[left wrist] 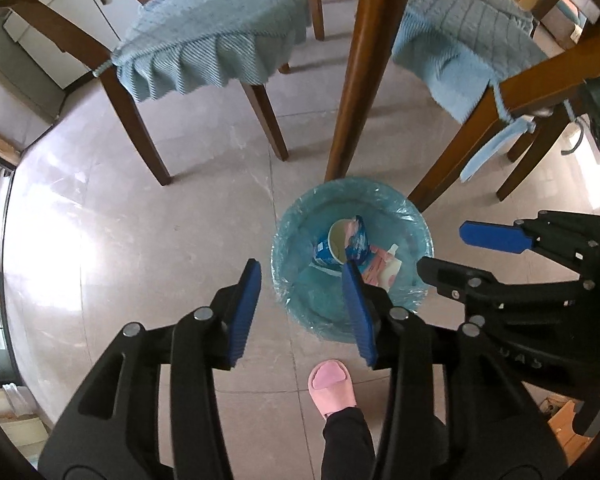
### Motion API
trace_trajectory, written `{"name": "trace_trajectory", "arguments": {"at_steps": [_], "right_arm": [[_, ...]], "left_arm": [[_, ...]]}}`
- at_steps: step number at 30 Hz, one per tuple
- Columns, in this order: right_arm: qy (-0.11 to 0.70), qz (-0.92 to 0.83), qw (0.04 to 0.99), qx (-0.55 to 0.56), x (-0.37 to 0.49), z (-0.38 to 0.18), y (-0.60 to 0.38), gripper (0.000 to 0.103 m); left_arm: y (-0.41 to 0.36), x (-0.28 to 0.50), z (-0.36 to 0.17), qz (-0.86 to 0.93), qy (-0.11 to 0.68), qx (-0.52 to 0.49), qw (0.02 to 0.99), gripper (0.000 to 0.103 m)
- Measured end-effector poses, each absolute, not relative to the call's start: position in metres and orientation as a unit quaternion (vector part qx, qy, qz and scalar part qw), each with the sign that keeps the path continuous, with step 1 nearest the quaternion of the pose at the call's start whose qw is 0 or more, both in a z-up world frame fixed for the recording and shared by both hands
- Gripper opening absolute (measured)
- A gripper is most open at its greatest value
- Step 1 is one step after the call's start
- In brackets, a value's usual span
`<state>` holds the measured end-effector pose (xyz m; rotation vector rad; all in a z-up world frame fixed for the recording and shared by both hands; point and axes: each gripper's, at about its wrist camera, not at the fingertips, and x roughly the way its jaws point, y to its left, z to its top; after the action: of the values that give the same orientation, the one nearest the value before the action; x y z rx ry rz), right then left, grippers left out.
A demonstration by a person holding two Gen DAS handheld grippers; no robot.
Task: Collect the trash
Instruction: 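Open the left gripper over the bin while the right gripper releases the PRETZ box into it, then raise both grippers from the bin back toward the table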
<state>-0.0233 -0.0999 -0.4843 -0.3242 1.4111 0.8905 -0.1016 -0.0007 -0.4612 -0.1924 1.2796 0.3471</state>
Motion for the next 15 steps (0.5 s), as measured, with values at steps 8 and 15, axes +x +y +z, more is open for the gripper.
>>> {"name": "trace_trajectory", "arguments": {"at_steps": [8, 15], "right_arm": [[0.613, 0.390, 0.672, -0.142, -0.030, -0.446, -0.110, 0.072], [0.604, 0.387, 0.681, -0.145, -0.035, -0.412, -0.114, 0.084]], "left_arm": [[0.005, -0.117, -0.416, 0.184, 0.578, -0.091, 0.790, 0.065], [0.006, -0.125, -0.383, 0.194, 0.575, -0.085, 0.790, 0.075]]}}
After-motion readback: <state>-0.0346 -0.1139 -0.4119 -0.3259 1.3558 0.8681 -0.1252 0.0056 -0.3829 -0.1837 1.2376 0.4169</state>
